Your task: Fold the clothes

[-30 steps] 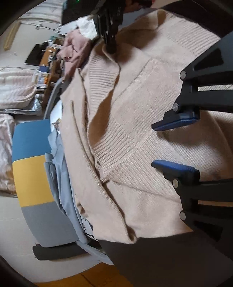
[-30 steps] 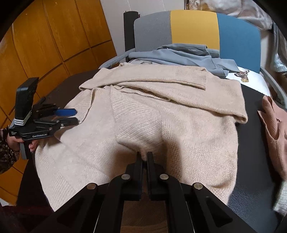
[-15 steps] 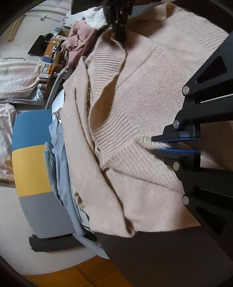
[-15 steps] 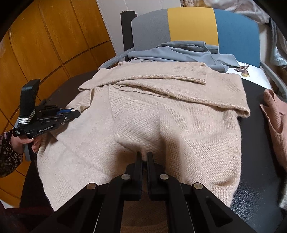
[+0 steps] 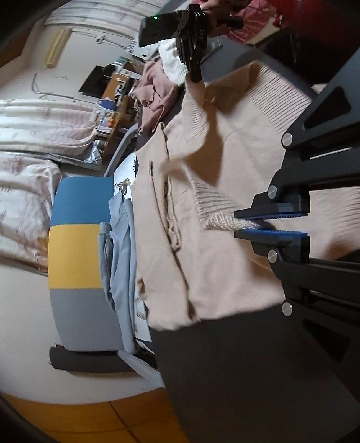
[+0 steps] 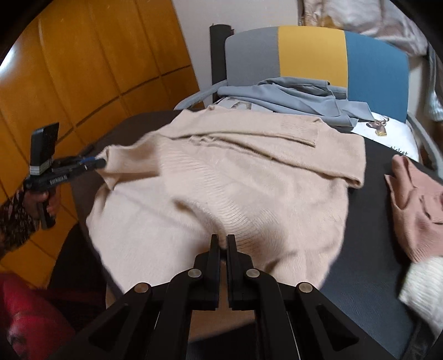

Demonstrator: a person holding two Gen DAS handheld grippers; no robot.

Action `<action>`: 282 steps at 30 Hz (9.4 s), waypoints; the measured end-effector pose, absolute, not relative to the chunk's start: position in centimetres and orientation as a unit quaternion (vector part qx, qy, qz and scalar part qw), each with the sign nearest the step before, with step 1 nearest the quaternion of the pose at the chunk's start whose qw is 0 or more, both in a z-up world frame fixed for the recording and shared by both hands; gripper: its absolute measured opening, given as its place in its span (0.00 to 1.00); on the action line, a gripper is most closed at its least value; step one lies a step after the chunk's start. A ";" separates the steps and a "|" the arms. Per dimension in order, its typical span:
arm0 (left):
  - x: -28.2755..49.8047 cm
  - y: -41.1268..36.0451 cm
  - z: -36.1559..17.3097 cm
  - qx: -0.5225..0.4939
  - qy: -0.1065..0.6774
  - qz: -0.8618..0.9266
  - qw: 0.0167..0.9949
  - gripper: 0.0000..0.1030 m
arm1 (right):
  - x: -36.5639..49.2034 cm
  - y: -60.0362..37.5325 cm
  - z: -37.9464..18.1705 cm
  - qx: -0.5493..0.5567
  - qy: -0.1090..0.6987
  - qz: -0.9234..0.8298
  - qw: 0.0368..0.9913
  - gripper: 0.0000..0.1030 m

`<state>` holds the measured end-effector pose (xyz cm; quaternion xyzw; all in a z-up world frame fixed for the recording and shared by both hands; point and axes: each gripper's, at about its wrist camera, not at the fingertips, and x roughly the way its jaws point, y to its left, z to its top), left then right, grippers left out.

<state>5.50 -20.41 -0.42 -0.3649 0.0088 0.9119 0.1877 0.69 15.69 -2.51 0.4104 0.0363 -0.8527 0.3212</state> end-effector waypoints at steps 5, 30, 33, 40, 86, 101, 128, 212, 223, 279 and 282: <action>8.7 -22.9 -1.9 -0.381 -0.013 0.909 0.168 0.05 | 2.7 16.9 -3.2 0.427 0.035 -0.850 0.306 0.04; 13.2 -22.0 1.1 -0.382 -0.009 0.900 0.209 0.18 | 6.5 17.8 -3.6 0.436 -0.025 -0.841 0.319 0.09; 12.0 -11.2 1.3 -0.353 0.062 0.878 0.318 0.20 | 6.2 18.5 -4.0 0.445 -0.032 -0.841 0.306 0.09; 10.9 6.1 -2.5 -0.354 0.194 0.806 0.434 0.21 | 5.1 20.1 -3.3 0.432 -0.081 -0.843 0.311 0.09; 12.2 11.4 -6.6 -0.360 0.214 0.766 0.488 0.20 | 4.3 22.9 -7.4 0.453 -0.035 -0.868 0.199 0.35; 5.2 2.4 -6.3 -0.412 -0.078 0.797 0.434 0.19 | 3.4 23.6 -7.7 0.475 -0.036 -0.868 0.140 0.12; 5.3 1.4 -9.2 -0.419 -0.114 0.798 0.418 0.19 | 8.7 19.7 -7.7 0.516 -0.009 -0.836 0.187 0.03; 15.2 -21.6 -8.4 -0.463 -0.108 0.865 0.159 0.21 | 10.0 10.0 -7.0 0.493 0.226 -0.791 0.285 0.08; 16.6 -23.5 -7.9 -0.499 -0.122 0.840 0.177 0.12 | 9.9 11.9 -5.7 0.522 0.180 -0.769 0.322 0.07; 15.9 -24.0 -11.0 -0.573 -0.232 0.769 0.162 0.01 | 9.2 13.7 -6.6 0.542 0.143 -0.772 0.301 0.03; 16.7 -24.8 -9.8 -0.558 -0.244 0.770 0.191 0.01 | 9.4 13.7 -5.9 0.537 0.149 -0.773 0.301 0.03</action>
